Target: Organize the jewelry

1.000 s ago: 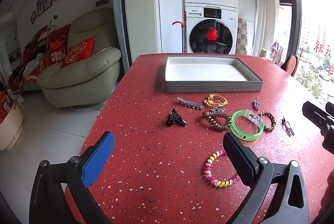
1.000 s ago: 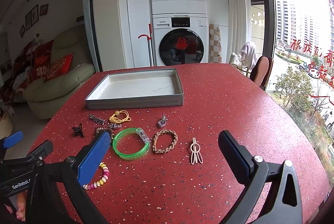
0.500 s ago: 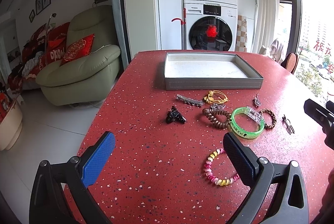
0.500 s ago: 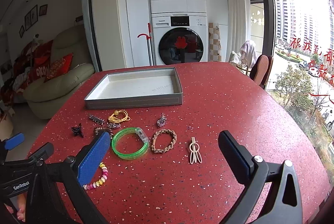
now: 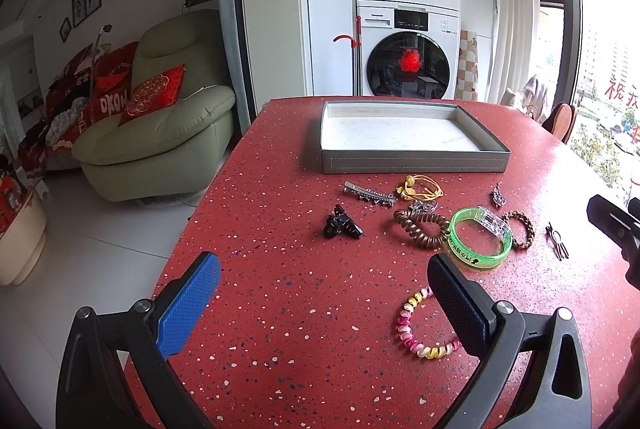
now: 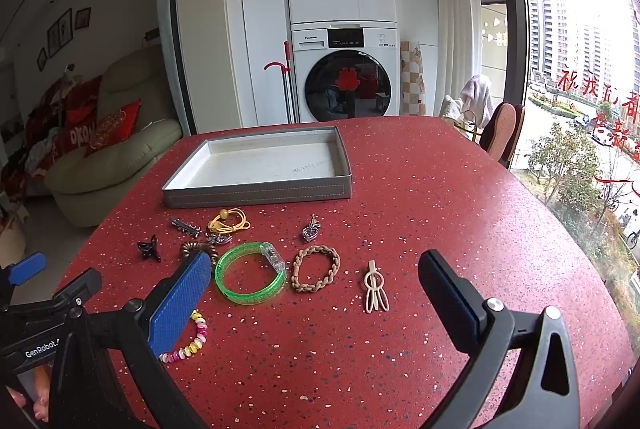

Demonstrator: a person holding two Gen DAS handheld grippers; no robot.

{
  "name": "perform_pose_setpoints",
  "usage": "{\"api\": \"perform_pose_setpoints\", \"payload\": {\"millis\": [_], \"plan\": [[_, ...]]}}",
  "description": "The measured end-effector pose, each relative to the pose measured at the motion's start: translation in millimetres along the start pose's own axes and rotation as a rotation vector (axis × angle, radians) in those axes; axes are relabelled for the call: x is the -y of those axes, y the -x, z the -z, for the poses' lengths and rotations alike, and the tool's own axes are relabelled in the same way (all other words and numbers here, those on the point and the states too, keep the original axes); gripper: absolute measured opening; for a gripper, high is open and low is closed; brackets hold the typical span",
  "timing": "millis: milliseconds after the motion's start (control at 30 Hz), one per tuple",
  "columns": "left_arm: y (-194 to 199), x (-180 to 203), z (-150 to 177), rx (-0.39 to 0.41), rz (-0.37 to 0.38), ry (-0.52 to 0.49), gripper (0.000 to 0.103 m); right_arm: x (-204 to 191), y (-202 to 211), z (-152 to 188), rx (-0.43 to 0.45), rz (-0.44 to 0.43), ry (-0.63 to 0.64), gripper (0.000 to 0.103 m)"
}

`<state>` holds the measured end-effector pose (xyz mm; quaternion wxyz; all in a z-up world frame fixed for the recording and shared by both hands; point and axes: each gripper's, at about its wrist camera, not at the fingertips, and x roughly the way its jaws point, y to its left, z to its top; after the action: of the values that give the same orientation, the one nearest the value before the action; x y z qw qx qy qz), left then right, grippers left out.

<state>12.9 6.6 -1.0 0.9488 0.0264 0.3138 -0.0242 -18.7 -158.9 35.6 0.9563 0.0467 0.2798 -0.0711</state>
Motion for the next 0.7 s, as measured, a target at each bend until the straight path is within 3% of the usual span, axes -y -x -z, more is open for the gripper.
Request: {"api": "perform_pose_setpoints", "payload": {"millis": [267,400,700], "plan": [[0.0,2.8,1.1,0.0,0.024,-0.015,0.103,1.8,-2.8,3.0,-0.011,-0.008,0.0,0.103],[-12.4,4.1,1.2,-0.051,0.06,-0.022,0.103,11.2,-8.8,2.9,-0.04,0.01,-0.001,0.103],[-44.8,19.0,2.9,-0.188,0.188,-0.083,0.103,46.2,-49.0,10.3,-0.245,0.04,-0.046,0.103]]}}
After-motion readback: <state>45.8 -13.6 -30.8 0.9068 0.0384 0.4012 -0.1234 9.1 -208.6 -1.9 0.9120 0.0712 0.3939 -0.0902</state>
